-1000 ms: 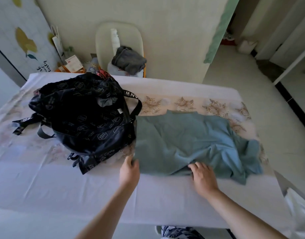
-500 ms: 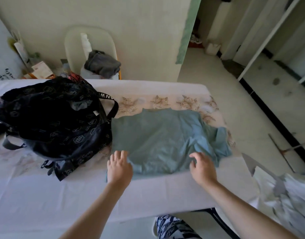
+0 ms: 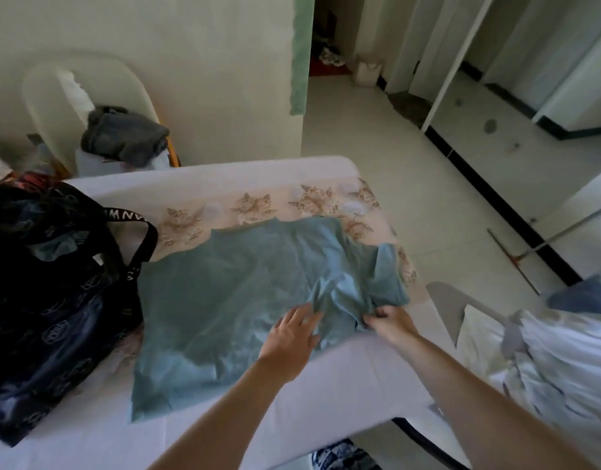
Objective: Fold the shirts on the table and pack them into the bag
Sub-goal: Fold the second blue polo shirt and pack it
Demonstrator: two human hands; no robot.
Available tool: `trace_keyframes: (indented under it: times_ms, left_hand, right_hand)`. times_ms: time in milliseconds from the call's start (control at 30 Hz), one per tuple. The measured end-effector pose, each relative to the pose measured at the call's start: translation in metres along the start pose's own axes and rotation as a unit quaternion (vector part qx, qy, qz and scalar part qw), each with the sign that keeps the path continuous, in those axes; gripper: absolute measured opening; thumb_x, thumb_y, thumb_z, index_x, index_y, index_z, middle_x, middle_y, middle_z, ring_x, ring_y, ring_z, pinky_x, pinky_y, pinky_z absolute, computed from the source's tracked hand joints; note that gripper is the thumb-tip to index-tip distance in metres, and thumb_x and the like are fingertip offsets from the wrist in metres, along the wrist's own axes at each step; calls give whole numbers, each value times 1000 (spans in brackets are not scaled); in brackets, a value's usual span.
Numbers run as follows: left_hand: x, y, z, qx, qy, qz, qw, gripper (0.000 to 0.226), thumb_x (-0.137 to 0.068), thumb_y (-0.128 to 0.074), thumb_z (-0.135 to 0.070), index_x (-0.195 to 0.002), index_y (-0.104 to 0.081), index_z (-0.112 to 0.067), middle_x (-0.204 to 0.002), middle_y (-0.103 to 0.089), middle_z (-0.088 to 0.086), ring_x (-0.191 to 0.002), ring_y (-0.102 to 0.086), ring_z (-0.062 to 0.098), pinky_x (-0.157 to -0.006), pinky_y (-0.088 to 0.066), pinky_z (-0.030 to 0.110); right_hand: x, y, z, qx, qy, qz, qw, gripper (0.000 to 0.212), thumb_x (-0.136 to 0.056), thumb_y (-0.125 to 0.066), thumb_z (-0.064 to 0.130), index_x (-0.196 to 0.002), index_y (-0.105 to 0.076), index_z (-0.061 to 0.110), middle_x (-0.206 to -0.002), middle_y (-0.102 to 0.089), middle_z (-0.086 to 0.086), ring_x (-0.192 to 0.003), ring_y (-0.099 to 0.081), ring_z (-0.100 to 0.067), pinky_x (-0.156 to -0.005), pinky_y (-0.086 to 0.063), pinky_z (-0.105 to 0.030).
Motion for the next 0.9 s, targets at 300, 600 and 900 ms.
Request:
trace_keyframes:
  times_ms: [300, 600, 900]
  left_hand:
    - [-16, -35, -14, -64, -22, 41, 997, 56, -70, -56, -39, -126, -60, -32, -139, -53, 3, -127, -50, 24, -98, -49, 38]
    - [-85, -32, -43, -110, -32, 44, 992, 67, -79, -44, -40, -143, -46, -21, -148, -44, 8, -134, -42, 28, -107, -41, 42]
    - [-176, -7, -70, -78, -58, -4, 995, 38, -97, -43, -25, -134, -52, -23, -136, -50, -2, -127, -45, 19, -107, -35, 34]
  right_hand:
    - [2, 63, -22, 260, 80, -94, 958, 26, -72, -55, 41, -88, -64, 22, -96, -62, -6, -101, -57, -32, -85, -40, -37]
    - [-23, 29, 35, 255, 353, -95, 895, 37, -78, -46, 31, -105, -71, 24, -103, -66, 2, -93, -64, -24, -80, -50, -37]
    - [-124, 96, 47, 254, 180, -165, 936, 50, -95, -54, 37, -140, -47, 17, -121, -54, -13, -106, -54, -33, -84, -45, -42]
Point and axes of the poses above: each hand's wrist, its own x-axis away from the middle knuckle, its own y-axis out of the back of the hand, z = x × y, the point moved 8 cm from there along -x, towards the middle knuckle
